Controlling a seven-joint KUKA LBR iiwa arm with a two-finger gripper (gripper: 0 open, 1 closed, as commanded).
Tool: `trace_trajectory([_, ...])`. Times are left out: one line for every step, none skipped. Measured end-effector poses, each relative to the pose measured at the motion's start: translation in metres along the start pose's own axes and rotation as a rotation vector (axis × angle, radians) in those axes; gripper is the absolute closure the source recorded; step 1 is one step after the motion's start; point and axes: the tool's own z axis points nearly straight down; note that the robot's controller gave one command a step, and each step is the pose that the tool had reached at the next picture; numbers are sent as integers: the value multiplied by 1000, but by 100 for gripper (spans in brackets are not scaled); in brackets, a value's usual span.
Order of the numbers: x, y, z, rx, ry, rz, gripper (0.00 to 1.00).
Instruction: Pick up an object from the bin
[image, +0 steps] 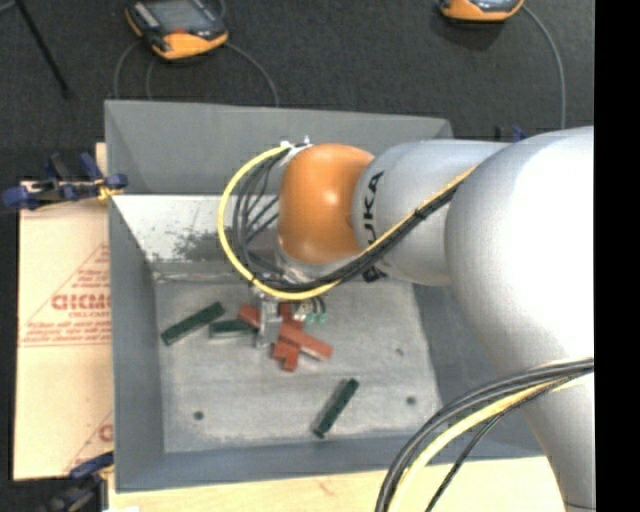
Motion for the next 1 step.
trace_trajectory([2, 0, -21, 1, 7, 0, 100])
